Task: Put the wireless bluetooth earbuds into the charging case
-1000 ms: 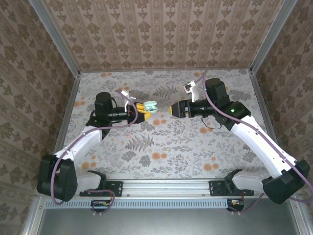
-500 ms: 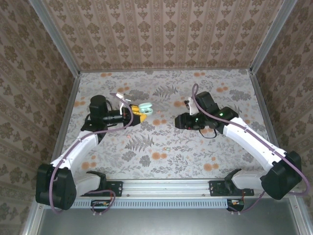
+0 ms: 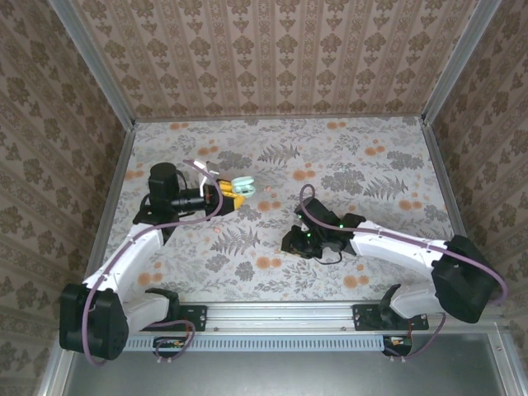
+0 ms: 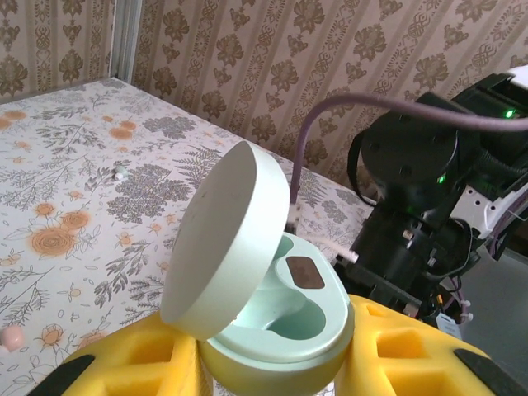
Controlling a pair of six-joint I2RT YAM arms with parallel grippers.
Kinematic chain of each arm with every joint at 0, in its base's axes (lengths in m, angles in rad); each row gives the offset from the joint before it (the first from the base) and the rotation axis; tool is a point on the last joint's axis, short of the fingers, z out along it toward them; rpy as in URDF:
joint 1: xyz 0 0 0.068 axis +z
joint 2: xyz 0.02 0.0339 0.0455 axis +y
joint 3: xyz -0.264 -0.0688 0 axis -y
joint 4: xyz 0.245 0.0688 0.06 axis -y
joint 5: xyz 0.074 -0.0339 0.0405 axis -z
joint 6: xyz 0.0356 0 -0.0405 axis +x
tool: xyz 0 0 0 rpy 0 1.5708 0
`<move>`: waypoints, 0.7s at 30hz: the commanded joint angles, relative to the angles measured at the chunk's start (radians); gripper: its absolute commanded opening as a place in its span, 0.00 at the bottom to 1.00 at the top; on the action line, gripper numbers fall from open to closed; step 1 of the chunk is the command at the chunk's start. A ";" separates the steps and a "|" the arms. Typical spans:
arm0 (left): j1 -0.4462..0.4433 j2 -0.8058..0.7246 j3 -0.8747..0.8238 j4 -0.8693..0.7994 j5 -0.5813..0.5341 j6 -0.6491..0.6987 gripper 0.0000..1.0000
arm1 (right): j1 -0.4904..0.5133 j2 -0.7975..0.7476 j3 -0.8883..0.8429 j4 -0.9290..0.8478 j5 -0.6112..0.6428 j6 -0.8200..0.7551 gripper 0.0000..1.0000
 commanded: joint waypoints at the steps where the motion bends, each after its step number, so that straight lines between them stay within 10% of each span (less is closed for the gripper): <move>1: 0.009 -0.035 0.002 -0.042 0.024 0.041 0.01 | 0.021 0.055 -0.023 0.098 0.038 0.120 0.21; 21: 0.011 -0.060 -0.003 -0.070 0.016 0.074 0.01 | 0.011 0.264 0.012 0.147 0.017 0.135 0.16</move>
